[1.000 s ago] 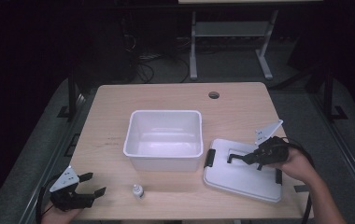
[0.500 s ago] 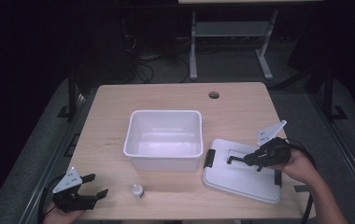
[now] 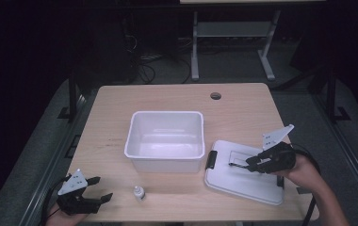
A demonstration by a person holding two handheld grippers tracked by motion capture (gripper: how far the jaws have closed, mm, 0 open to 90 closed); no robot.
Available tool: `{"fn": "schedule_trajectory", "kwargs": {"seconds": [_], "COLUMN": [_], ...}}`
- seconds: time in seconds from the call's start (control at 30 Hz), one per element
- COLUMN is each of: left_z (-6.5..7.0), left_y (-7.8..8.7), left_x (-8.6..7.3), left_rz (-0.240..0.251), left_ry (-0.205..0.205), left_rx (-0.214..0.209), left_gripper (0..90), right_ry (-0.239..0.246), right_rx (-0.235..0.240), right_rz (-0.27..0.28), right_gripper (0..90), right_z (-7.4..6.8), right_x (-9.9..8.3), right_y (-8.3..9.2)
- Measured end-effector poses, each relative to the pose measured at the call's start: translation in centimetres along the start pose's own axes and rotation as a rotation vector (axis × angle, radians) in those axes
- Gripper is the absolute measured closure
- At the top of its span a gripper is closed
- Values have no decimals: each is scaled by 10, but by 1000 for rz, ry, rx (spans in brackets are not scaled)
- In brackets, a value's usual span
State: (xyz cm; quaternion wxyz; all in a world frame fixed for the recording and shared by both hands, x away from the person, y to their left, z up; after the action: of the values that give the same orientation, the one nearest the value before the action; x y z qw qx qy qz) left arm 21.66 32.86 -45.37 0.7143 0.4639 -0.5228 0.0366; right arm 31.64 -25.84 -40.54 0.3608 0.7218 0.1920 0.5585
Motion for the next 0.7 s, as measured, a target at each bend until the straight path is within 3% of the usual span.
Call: {"fn": "schedule_trajectory", "kwargs": {"seconds": [0.2,0.37,0.7], "left_z": [6,10,21], "left_y": [3,3,6], "left_x": [6,10,30], "left_rz": [-9,-36,-59], "left_ry": [-31,-54,-119], "left_rx": [-27,-75,-129], "left_gripper": [210,220,237], "right_ry": [2,-3,-7], "right_rx": [-11,-14,-19], "right_rz": [7,6,11], "right_gripper": [662,631,580], "right_z": [-2,-2,-1], "right_x": [2,3,4], "right_y": [2,1,3]}}
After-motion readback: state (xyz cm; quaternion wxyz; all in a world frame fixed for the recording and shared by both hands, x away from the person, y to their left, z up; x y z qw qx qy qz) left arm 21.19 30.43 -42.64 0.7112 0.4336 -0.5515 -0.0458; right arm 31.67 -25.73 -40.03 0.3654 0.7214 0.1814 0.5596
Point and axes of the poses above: each handheld gripper's, and its own axes: y roughly backward along the jaws, x roughly out of its top, z roughly to its right, the point moved 1 cm from there along -y, roughly forward along the jaws, and after that the axes turned 2 degrees about z, right-handed, at the moved point
